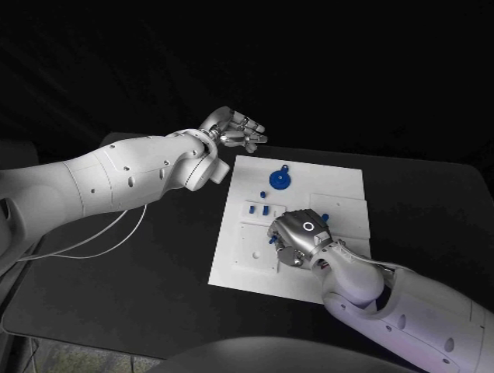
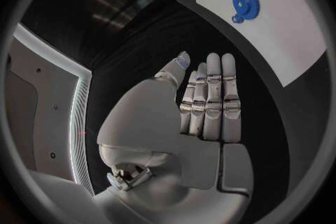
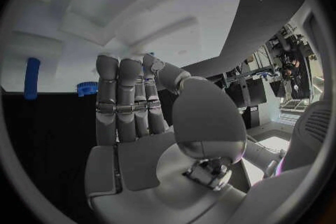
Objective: Assemble the parts on the task board
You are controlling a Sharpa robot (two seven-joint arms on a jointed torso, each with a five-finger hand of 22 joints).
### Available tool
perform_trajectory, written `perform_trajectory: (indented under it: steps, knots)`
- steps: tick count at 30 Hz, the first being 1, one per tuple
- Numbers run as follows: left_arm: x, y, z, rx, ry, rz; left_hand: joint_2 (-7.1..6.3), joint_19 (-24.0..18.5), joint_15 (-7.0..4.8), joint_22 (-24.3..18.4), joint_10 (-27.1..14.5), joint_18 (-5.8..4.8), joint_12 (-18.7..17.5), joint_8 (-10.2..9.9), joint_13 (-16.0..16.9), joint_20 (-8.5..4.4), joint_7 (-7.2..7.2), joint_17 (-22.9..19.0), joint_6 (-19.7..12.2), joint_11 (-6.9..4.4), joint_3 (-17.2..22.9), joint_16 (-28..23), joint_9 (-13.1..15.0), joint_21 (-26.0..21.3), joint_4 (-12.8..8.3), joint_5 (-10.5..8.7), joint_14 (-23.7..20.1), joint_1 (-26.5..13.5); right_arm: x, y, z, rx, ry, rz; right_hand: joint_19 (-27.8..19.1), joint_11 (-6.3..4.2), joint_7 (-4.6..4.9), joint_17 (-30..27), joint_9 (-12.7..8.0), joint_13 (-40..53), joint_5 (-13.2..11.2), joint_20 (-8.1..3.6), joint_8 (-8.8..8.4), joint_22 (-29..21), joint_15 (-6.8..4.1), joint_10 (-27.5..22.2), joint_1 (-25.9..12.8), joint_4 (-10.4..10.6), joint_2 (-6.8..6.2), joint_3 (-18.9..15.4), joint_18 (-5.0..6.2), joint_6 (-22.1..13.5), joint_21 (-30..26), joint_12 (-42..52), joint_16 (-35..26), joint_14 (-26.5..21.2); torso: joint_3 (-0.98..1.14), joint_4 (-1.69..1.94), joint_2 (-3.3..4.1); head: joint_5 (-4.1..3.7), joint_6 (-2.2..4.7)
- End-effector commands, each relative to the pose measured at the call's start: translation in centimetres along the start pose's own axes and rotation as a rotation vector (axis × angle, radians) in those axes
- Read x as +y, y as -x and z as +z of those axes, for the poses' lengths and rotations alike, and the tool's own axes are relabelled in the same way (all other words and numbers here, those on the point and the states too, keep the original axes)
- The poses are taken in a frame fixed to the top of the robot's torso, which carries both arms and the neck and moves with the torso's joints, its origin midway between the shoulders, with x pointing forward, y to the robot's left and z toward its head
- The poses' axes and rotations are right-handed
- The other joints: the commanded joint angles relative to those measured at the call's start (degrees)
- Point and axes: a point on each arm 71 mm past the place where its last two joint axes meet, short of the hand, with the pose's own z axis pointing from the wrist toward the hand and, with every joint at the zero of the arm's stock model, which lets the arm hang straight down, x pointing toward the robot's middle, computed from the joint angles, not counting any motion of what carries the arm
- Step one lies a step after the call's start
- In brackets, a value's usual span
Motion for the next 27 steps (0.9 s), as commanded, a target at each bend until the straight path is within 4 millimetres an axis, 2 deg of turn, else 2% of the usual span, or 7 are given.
perform_trajectory:
  steps: [1,27]
  knots:
    - [-0.15,-0.17,0.04,0.013,-0.006,-0.008,0.15,-0.39,0.2,-0.05,-0.3,-0.45,-0.13,0.0,0.05,-0.02,0.04,-0.05,-0.13,-0.1,0.05,-0.16,0.03,0.0,-0.38,0.31,-0.27,-0.26,0.82,-0.73,-0.18,0.046,0.031,0.008,2.14,0.2,-0.01,-0.05,0.09,0.08,0.37,-0.3,0.19,1.84,-0.27,0.28,0.24,-0.12,-0.01,0.22,0.59,0.26,-0.15,-0.03,0.36,-0.09,0.0,0.0,0.01,-0.02,-0.02]
    - [-0.03,0.0,0.0,0.013,-0.001,-0.007,0.15,-0.39,0.2,-0.05,-0.3,-0.45,-0.13,0.0,0.05,-0.02,0.04,-0.05,-0.13,-0.1,0.05,-0.16,0.03,0.0,-0.38,0.31,-0.27,-0.26,1.35,-0.37,-0.19,0.035,0.042,0.006,2.18,0.2,-0.01,-0.41,0.13,0.1,0.56,-0.28,0.19,1.88,-0.26,0.28,0.08,-0.15,-0.2,0.37,0.62,0.29,-0.35,-0.03,0.49,-0.12,-0.01,0.01,0.01,0.14,-0.23]
